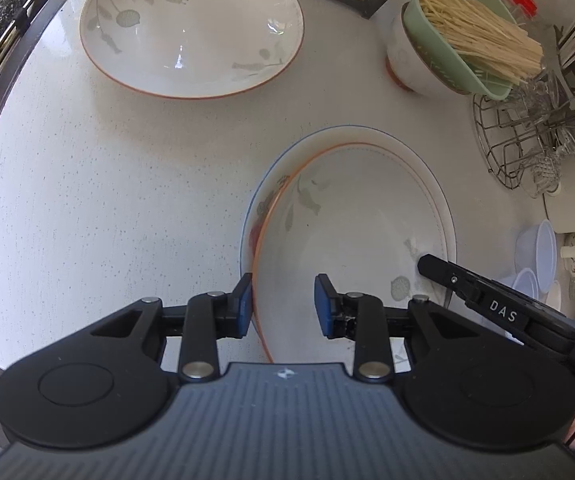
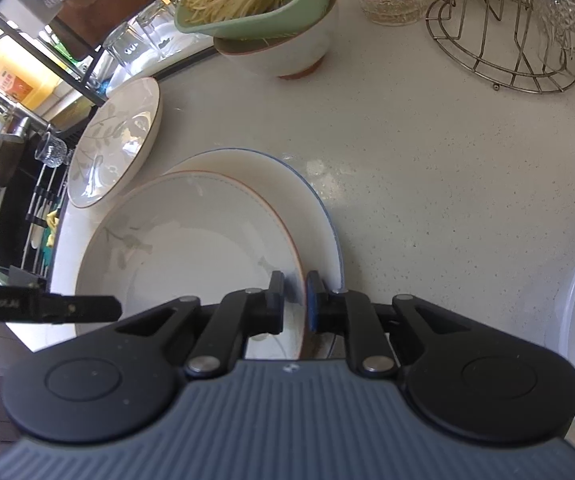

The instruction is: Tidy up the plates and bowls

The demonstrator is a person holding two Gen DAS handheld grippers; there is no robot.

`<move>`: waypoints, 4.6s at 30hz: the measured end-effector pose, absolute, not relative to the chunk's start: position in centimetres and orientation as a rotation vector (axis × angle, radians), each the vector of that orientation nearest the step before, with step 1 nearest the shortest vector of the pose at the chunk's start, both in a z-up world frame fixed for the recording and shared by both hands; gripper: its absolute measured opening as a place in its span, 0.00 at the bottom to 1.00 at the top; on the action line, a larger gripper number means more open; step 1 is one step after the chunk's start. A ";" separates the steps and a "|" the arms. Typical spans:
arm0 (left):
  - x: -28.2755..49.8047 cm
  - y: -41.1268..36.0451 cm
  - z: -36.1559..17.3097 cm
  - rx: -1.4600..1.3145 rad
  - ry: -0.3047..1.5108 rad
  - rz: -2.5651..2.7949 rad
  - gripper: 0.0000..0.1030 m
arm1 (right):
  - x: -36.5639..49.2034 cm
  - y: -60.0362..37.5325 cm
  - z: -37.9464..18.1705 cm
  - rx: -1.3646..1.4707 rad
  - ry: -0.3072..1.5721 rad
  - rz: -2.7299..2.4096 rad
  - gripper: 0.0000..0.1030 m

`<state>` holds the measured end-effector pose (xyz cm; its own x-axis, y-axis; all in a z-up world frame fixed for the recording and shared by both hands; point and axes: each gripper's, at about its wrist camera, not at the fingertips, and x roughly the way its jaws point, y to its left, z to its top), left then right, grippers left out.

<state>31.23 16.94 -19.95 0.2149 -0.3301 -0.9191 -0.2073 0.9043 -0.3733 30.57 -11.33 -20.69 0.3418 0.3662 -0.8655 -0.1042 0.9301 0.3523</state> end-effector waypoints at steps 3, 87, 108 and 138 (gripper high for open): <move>31.0 17.3 -19.9 -0.459 1.362 -0.076 0.35 | 30.4 -10.9 -20.3 0.227 1.174 0.298 0.13; 18.8 14.6 -7.4 -0.469 0.937 0.278 0.35 | 24.0 -9.4 -6.8 -0.094 0.809 0.725 0.15; 25.0 21.2 -6.7 -0.418 0.937 0.197 0.35 | 27.3 -4.6 -6.8 -0.057 0.785 0.668 0.15; 36.0 32.1 -14.1 -0.350 1.100 0.064 0.48 | 35.3 4.2 -12.3 0.045 0.915 0.402 0.30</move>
